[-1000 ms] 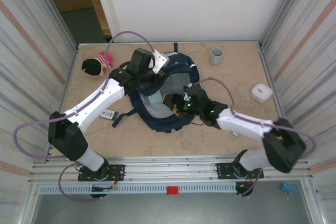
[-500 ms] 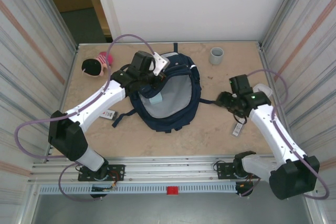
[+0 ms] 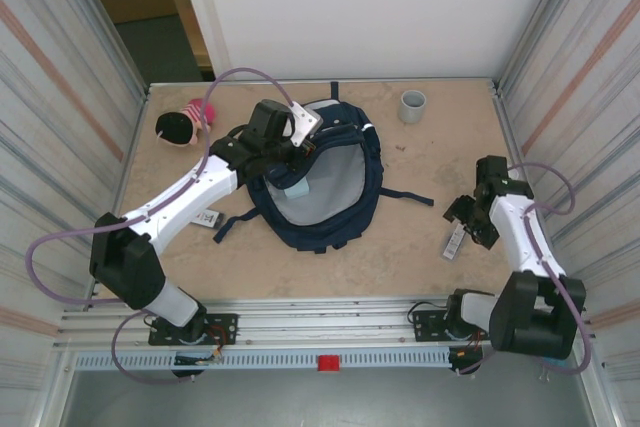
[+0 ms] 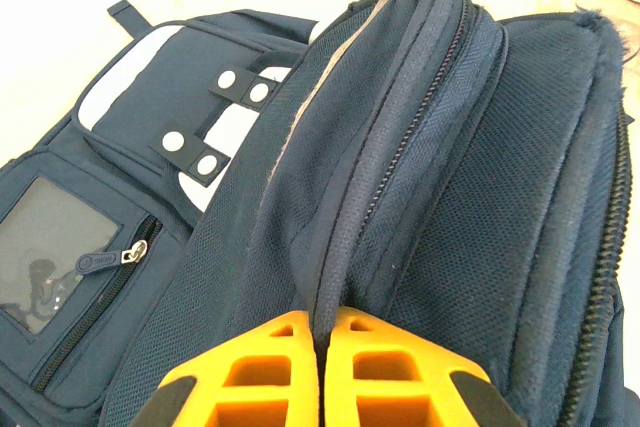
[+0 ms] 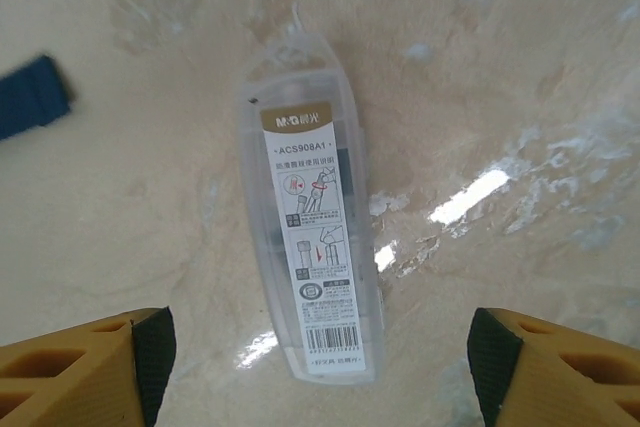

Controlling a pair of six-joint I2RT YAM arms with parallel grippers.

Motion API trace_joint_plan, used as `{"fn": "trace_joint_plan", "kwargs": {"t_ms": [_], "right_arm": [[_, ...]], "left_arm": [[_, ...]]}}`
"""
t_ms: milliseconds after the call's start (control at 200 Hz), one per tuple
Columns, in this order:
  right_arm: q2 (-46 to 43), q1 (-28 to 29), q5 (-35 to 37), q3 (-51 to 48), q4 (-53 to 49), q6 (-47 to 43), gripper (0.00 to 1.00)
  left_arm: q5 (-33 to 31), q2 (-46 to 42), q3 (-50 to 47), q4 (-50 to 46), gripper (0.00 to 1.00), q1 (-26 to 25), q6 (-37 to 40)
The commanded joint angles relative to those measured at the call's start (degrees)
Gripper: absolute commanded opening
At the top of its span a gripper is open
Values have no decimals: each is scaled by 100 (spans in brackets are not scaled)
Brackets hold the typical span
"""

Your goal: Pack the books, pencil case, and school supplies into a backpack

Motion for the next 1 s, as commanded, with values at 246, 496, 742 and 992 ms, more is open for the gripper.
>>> {"fn": "trace_joint_plan", "kwargs": {"t_ms": [246, 496, 742, 992], "right_arm": [[1025, -18, -393, -299, 776, 31, 76], [1370, 29, -220, -363, 959, 3, 66], [1621, 74, -315, -492, 1253, -39, 62], [1537, 249, -307, -447, 1269, -78, 51]], "left_arm": [[-66, -276, -51, 399, 0, 51, -126], [-50, -210, -7, 396, 0, 55, -154], [-6, -152, 60, 387, 0, 55, -189], [-32, -184, 62, 350, 0, 55, -197]]}}
